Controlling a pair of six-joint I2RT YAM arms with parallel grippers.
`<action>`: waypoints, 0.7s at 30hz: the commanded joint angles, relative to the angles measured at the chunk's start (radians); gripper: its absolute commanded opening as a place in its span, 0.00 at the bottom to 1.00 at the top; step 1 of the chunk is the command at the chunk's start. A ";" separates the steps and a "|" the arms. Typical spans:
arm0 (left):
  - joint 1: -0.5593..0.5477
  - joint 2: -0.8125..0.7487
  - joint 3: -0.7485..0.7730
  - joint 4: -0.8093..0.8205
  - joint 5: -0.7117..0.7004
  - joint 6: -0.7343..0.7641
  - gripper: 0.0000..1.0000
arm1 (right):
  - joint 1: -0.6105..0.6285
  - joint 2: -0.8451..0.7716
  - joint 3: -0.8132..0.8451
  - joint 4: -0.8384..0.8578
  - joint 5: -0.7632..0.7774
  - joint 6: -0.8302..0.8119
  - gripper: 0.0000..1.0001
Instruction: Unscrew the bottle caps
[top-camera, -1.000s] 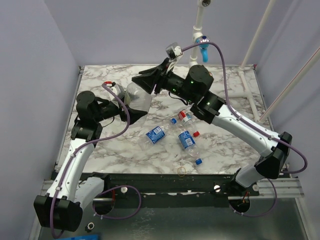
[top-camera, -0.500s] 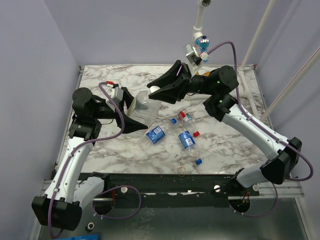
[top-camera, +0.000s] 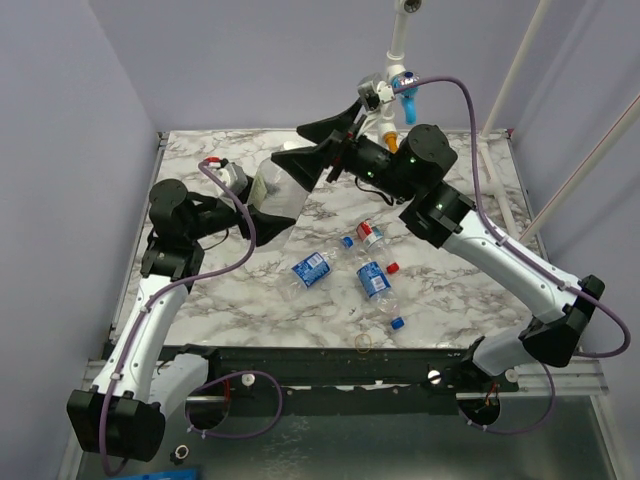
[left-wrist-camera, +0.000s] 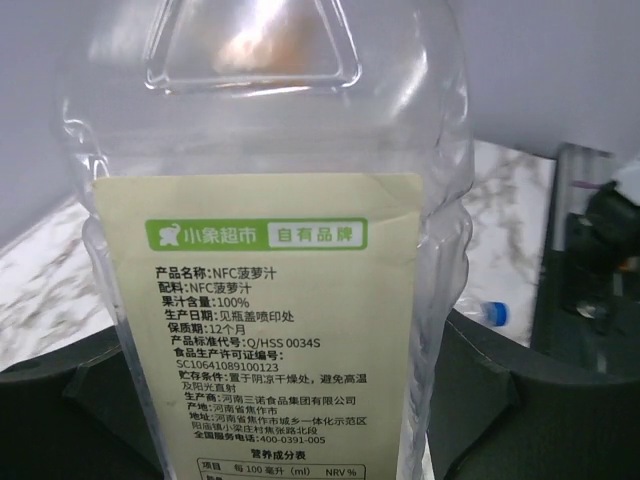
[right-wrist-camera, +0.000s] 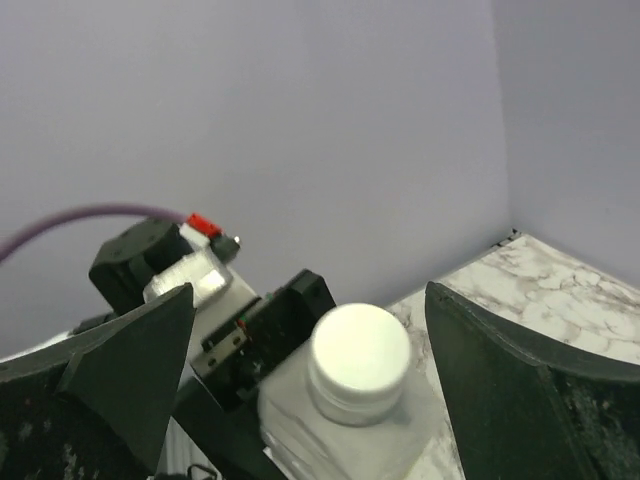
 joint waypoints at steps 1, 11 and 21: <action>-0.002 -0.023 -0.035 0.018 -0.277 0.189 0.18 | 0.069 0.073 0.170 -0.192 0.297 -0.066 1.00; -0.011 -0.041 -0.064 0.051 -0.397 0.248 0.17 | 0.079 0.204 0.331 -0.353 0.484 -0.038 0.87; -0.011 -0.043 -0.072 0.055 -0.388 0.237 0.16 | 0.079 0.198 0.273 -0.255 0.389 0.007 0.63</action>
